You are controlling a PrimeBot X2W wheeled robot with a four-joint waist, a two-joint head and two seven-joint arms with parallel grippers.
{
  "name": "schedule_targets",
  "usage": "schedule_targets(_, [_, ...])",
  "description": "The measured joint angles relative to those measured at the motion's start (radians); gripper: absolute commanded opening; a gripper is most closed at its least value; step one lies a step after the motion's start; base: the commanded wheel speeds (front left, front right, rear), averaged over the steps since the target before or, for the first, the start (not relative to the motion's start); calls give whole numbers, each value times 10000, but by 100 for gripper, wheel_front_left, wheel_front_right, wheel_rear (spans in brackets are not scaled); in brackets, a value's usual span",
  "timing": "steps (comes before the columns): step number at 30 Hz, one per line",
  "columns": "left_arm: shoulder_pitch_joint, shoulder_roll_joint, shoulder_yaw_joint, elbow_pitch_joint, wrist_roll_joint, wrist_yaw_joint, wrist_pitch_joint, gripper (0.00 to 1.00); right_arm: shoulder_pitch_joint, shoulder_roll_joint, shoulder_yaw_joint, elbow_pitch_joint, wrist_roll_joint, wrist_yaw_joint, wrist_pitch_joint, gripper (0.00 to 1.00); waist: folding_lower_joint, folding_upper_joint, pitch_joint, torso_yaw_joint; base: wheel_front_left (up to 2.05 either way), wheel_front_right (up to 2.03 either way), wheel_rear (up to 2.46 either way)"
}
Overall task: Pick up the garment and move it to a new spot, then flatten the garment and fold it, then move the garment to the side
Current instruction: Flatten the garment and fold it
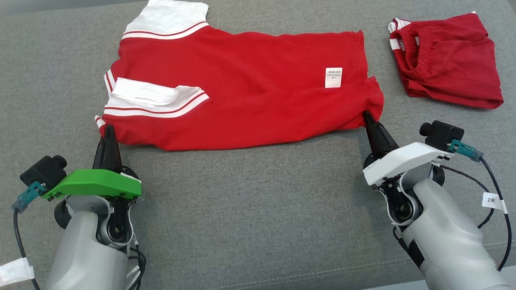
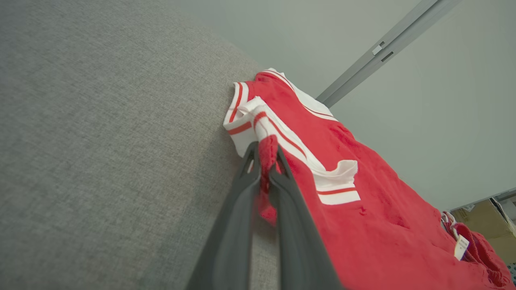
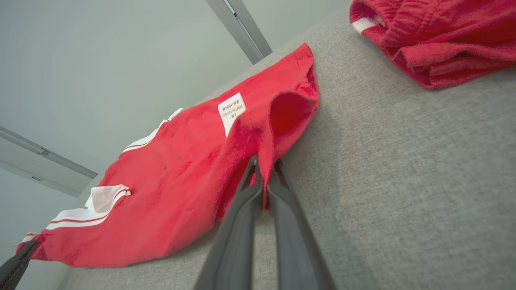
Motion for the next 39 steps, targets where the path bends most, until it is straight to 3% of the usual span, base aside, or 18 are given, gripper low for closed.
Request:
schedule_targets(9, [1072, -8, 117, -740, 0, -186, -2, 0, 576, -548, -77, -834, 318, 0, -75, 0, 0, 0, -541, -26, 0, 0, 0])
schedule_targets(19, [3022, -4, 336, -2661, -6, -196, -2, 0, 1848, -1131, -132, -2119, 504, 0, -75, 0, 0, 0, -1218, -63, 0, 0, 0])
schedule_targets(26, [4624, 19, -364, -3219, -209, 69, -31, 0, 3030, -1549, -127, -2182, 621, -19, 443, 0, 0, 0, -1383, -88, 0, 0, 0])
schedule_targets(39, [5863, 98, -487, -4489, -75, 531, -31, 0, 4025, -1808, -82, -2512, 853, -211, 1126, 0, 0, 0, -1524, 121, 0, 0, 0])
